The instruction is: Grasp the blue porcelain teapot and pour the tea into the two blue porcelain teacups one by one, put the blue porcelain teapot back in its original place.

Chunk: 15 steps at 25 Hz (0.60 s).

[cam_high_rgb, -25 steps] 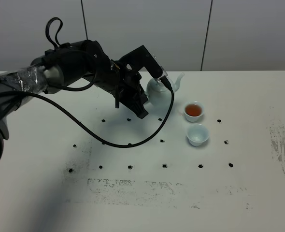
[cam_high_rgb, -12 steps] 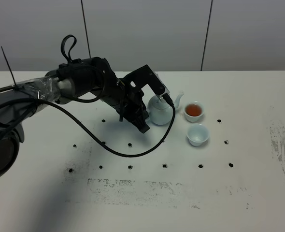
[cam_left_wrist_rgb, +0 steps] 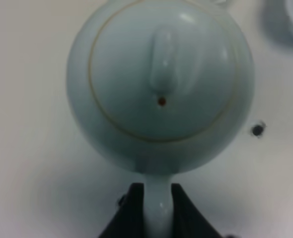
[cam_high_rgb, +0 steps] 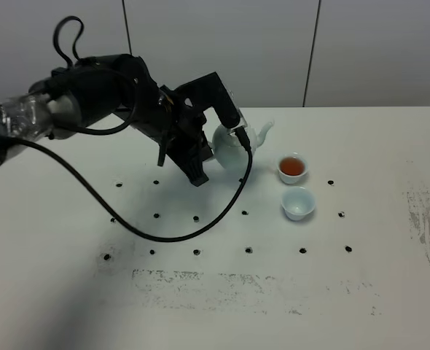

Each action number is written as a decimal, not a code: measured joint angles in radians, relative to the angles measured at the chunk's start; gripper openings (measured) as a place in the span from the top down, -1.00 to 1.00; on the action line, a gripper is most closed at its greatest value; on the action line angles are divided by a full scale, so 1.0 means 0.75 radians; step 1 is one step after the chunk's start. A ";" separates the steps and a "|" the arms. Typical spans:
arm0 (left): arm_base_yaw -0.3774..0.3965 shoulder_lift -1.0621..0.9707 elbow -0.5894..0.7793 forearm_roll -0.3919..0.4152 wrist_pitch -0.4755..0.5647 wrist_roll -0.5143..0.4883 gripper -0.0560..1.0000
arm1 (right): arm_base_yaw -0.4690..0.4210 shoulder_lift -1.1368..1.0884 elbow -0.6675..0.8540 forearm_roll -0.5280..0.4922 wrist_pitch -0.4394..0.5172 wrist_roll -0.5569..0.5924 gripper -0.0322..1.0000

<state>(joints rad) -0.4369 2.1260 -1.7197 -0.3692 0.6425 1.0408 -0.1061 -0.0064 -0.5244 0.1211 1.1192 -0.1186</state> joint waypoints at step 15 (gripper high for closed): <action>-0.191 -0.040 -0.019 0.388 0.150 0.111 0.81 | 0.000 0.000 0.000 0.000 0.001 0.000 0.26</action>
<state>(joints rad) -0.5799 2.0961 -1.7338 -0.0780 0.7548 1.1237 -0.1061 -0.0064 -0.5244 0.1211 1.1199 -0.1186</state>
